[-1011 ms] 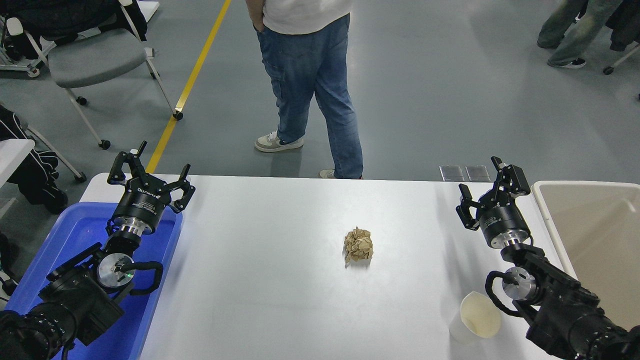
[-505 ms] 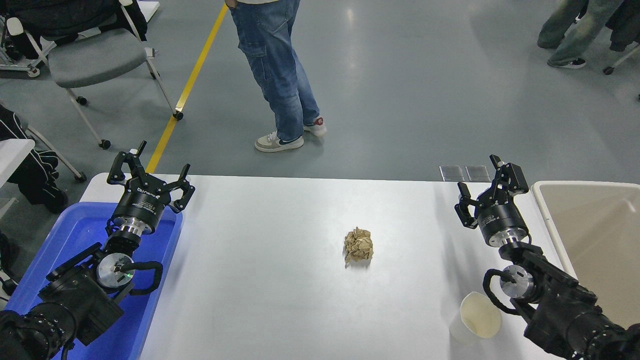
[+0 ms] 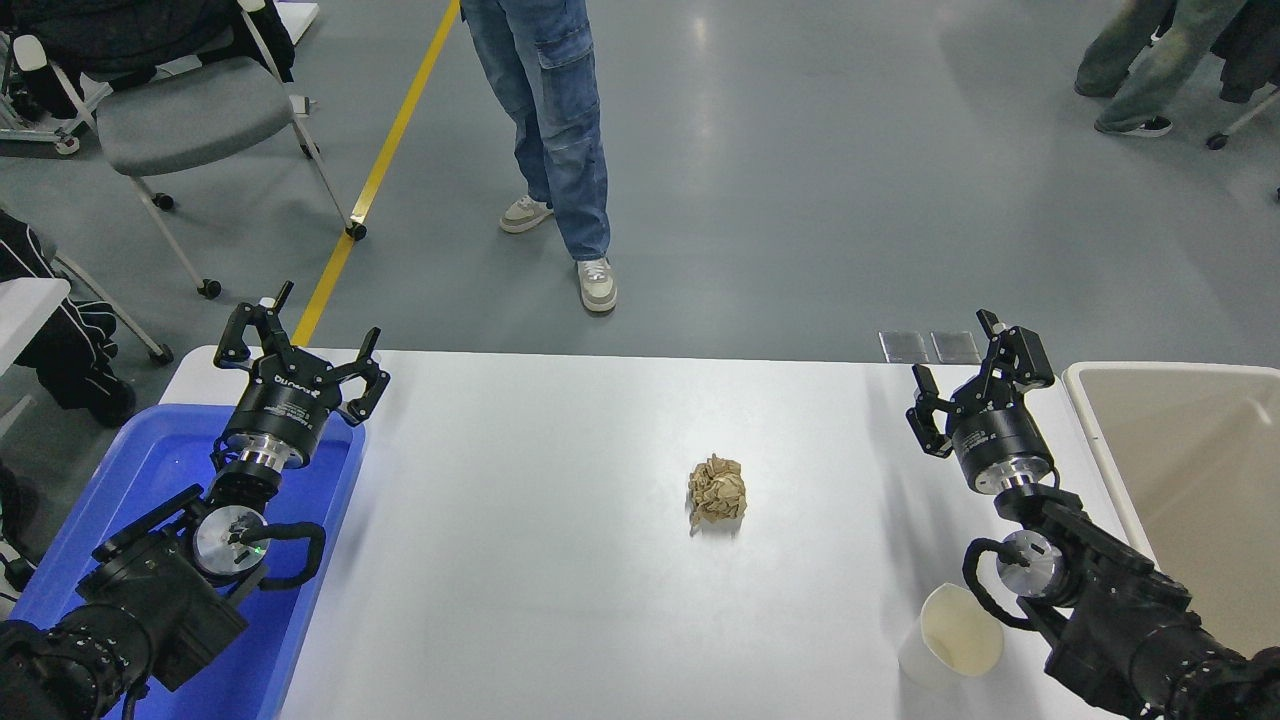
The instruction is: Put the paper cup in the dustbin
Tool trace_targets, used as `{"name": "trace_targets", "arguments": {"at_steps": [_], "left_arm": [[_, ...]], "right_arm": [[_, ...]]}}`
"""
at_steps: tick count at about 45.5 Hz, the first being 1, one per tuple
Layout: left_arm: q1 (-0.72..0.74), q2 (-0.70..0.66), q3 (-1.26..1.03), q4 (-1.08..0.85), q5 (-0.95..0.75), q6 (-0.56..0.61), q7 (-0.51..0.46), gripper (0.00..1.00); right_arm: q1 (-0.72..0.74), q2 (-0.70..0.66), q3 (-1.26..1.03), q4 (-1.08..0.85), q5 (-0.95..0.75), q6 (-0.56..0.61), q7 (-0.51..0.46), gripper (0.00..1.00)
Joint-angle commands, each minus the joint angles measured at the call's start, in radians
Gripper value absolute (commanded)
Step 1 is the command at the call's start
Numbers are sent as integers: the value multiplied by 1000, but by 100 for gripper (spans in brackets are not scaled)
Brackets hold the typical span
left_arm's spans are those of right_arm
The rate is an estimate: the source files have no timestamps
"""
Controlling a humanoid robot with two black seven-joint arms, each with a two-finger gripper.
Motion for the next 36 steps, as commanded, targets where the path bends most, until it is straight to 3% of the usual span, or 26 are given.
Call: {"name": "trace_targets", "arguments": {"at_steps": [1, 30, 36], "left_arm": [[1, 0, 0, 0, -1, 0, 0, 100], [-1, 0, 0, 0, -1, 0, 0, 100], [-1, 0, 0, 0, 1, 0, 0, 100]], "right_arm": [[0, 2, 8, 4, 4, -1, 0, 100], [12, 4, 8, 15, 39, -61, -40, 100], [2, -50, -12, 159, 38, -87, -37, 100]]}}
